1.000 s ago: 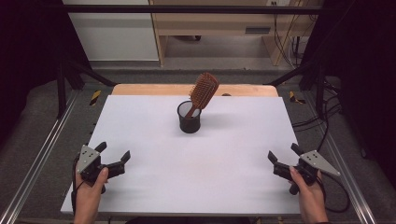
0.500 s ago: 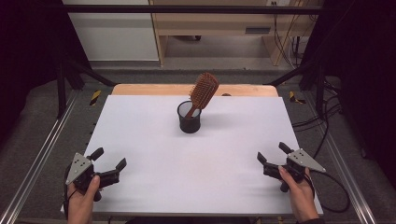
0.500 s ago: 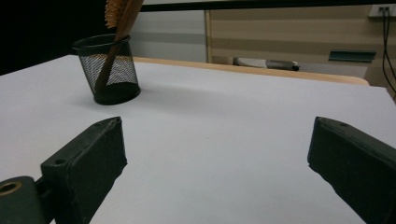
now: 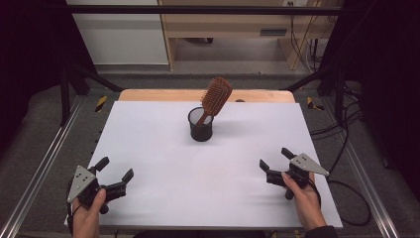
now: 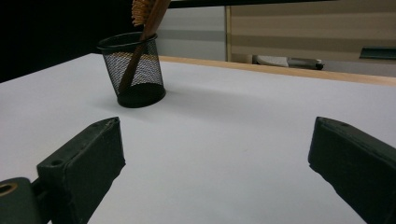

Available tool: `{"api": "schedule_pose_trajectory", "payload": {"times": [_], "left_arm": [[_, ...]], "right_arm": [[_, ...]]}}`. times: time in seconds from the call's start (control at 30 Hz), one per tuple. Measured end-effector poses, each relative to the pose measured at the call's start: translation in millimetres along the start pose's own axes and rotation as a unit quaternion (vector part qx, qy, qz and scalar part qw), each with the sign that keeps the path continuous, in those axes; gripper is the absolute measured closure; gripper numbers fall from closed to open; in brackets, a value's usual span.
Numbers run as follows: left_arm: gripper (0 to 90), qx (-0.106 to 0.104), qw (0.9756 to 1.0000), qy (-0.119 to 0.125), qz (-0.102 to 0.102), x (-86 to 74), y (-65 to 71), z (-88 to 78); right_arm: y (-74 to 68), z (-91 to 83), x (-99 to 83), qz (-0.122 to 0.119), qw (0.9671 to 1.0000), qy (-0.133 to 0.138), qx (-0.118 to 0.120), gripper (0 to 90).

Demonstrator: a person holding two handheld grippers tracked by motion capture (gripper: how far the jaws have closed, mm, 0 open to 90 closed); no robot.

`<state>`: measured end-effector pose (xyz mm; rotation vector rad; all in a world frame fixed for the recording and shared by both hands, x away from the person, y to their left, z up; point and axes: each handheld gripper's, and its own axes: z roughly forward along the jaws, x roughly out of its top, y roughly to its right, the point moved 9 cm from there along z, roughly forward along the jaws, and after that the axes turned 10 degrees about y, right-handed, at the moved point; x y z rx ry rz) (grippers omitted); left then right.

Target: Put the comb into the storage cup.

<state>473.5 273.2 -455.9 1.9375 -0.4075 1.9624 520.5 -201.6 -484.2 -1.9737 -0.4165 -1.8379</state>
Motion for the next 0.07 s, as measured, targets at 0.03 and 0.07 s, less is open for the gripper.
{"api": "schedule_pose_trajectory", "payload": {"times": [0.03,0.07], "left_arm": [[3.5,0.003,1.0,-0.001,-0.002,-1.0,-1.6,0.3],[3.4,0.007,1.0,-0.004,-0.003,-2.3,-3.7,0.6]], "right_arm": [[-1.7,1.0,0.4,-0.001,1.0,-0.001,-0.001,3.8],[-3.7,1.9,0.9,-0.002,1.0,-0.002,-0.001,4.0]]}}
